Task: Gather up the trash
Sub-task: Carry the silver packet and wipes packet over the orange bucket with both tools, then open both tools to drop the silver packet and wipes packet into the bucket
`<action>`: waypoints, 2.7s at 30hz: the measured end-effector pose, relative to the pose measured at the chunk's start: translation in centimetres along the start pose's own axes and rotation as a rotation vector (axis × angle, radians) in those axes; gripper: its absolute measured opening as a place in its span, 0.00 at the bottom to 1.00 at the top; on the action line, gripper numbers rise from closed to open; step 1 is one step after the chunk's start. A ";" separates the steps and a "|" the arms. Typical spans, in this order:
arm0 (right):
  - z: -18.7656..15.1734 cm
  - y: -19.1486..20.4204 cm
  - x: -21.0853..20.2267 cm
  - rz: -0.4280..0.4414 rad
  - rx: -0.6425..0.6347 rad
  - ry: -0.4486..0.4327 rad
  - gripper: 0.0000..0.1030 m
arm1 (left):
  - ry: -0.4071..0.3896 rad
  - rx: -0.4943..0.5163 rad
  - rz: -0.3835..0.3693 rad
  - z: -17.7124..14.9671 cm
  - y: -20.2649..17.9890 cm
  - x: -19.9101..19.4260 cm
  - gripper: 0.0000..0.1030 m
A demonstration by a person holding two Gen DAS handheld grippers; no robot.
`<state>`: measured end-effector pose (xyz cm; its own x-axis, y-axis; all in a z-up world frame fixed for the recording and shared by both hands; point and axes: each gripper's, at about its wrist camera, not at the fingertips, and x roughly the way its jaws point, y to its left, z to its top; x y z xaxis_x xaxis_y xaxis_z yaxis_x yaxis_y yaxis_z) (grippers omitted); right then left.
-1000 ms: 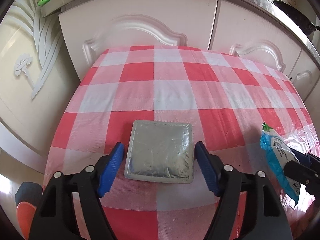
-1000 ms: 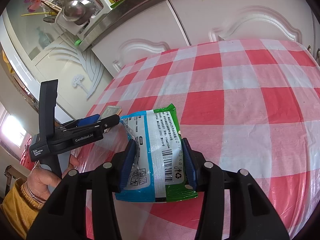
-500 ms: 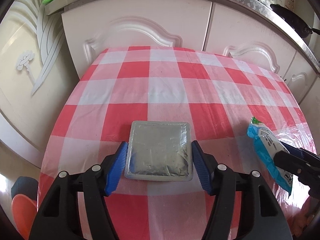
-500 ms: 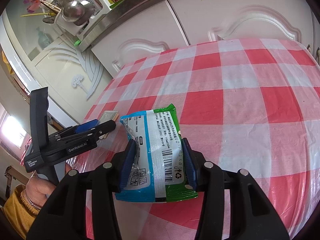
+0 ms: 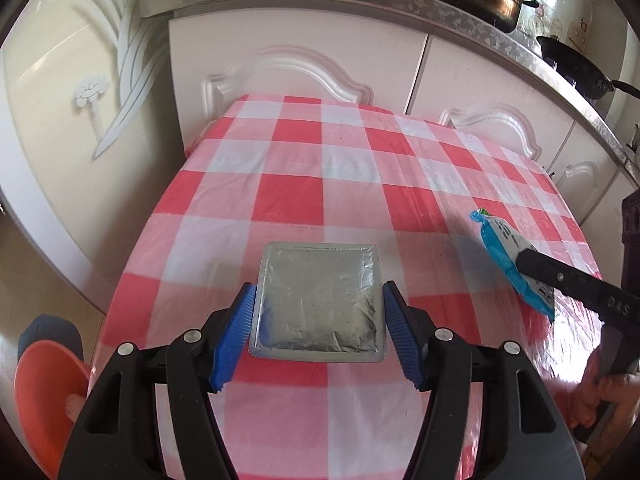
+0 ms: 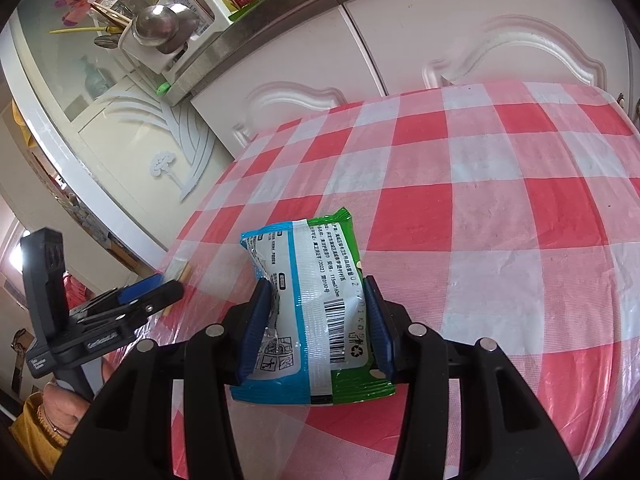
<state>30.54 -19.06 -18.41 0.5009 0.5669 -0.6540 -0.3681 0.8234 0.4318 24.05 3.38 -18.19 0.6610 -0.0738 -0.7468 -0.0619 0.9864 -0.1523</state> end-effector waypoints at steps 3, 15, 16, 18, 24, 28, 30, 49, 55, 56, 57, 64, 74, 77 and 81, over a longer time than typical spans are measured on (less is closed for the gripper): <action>-0.1 0.1 -0.2 0.006 -0.004 -0.004 0.46 | -0.004 -0.017 0.002 -1.0 0.8 -1.2 0.62; -1.1 0.5 -1.2 0.010 -0.016 -0.025 0.46 | -0.022 -0.064 0.062 -4.6 4.2 -4.9 0.62; -1.2 0.6 -1.4 0.010 -0.014 -0.025 0.46 | -0.022 -0.071 0.062 -4.9 4.4 -5.1 0.62; -1.4 0.6 -1.6 0.007 -0.009 -0.028 0.47 | -0.024 -0.083 0.067 -5.3 4.9 -5.6 0.62; -2.2 0.3 -2.3 -0.008 0.020 -0.039 0.47 | -0.030 -0.100 0.081 -6.1 5.9 -7.0 0.62; -2.7 0.2 -2.8 -0.035 0.036 -0.054 0.47 | -0.038 -0.113 0.086 -6.4 6.7 -7.9 0.62; -2.9 0.2 -3.0 -0.048 0.043 -0.063 0.47 | -0.041 -0.115 0.096 -6.7 7.1 -8.2 0.62; -6.0 3.1 -3.4 -0.046 0.063 -0.046 0.47 | -0.102 -0.096 0.158 -8.7 10.4 -11.8 0.62; -6.9 5.0 -2.6 -0.009 0.074 -0.016 0.47 | -0.112 -0.103 0.181 -9.6 12.1 -12.7 0.62; -7.1 5.5 -2.4 0.000 0.071 -0.006 0.47 | -0.114 -0.107 0.184 -9.8 12.5 -12.9 0.62; -7.2 5.9 -2.2 0.006 0.068 0.000 0.47 | -0.115 -0.111 0.185 -9.9 12.8 -13.0 0.62; -7.5 11.0 -0.6 0.086 0.017 0.050 0.47 | -0.118 -0.147 0.214 -11.1 15.7 -13.8 0.62; -7.9 19.8 3.7 0.258 -0.052 0.165 0.47 | -0.100 -0.230 0.247 -13.2 20.5 -13.9 0.63; -7.7 22.4 5.1 0.291 -0.073 0.195 0.47 | -0.090 -0.273 0.253 -14.1 22.3 -13.7 0.63; -7.5 25.7 7.2 0.326 -0.109 0.230 0.47 | -0.074 -0.329 0.247 -15.2 24.4 -13.1 0.63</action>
<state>18.83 5.97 -16.67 0.1605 0.7674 -0.6208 -0.5659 0.5868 0.5792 2.50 26.15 -21.92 0.6474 0.1817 -0.7402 -0.4529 0.8728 -0.1818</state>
